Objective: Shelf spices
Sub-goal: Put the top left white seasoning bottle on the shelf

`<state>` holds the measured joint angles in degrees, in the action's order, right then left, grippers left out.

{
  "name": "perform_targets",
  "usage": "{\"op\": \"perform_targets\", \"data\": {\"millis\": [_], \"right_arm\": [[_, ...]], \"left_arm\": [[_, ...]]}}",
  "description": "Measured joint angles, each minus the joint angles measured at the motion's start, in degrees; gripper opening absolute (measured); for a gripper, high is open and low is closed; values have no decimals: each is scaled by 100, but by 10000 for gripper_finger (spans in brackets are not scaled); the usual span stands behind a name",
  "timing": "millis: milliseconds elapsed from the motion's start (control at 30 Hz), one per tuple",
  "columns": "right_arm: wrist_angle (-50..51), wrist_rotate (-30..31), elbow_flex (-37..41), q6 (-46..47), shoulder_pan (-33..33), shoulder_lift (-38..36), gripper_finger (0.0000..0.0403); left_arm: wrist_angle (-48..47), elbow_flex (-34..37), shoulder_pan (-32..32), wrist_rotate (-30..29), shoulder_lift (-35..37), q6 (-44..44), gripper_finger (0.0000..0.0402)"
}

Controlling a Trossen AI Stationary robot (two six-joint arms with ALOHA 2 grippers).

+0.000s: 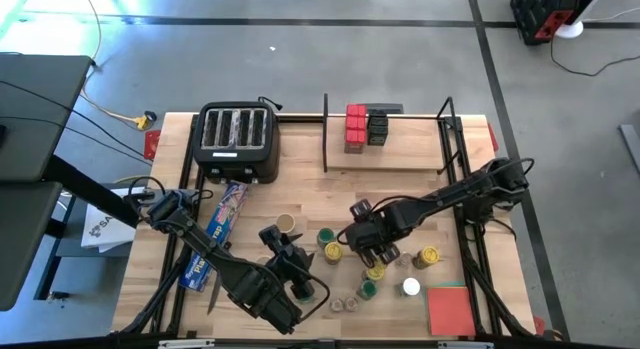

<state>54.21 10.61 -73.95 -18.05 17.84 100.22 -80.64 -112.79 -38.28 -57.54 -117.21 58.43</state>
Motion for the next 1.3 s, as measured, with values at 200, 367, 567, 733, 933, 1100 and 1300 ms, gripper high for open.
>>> {"op": "perform_targets", "data": {"millis": [200, 367, 567, 733, 933, 1100, 1300], "right_arm": [[807, 122, -368, 283, -180, 0, 304], [1241, 61, -642, 798, -223, -7, 307], [1310, -22, -691, 2185, -222, -370, 307], [1176, -3, -700, 4423, -250, -611, 307], [787, -23, -425, 5410, -321, -478, 307], [-102, -262, -22, 5371, -485, -450, 307], [-35, -636, 186, 4990, -612, -448, 307]], "left_arm": [[34, 0, 0, 11, 0, -3, 268], [42, 0, 0, 18, 0, -4, 268], [66, 0, -5, 44, 0, -2, 268], [87, 0, -8, 42, 0, -5, 268], [94, 0, -9, 4, 0, -7, 268], [101, 0, -9, 6, 0, -52, 268], [103, 0, -7, 26, 0, -55, 268]]}}
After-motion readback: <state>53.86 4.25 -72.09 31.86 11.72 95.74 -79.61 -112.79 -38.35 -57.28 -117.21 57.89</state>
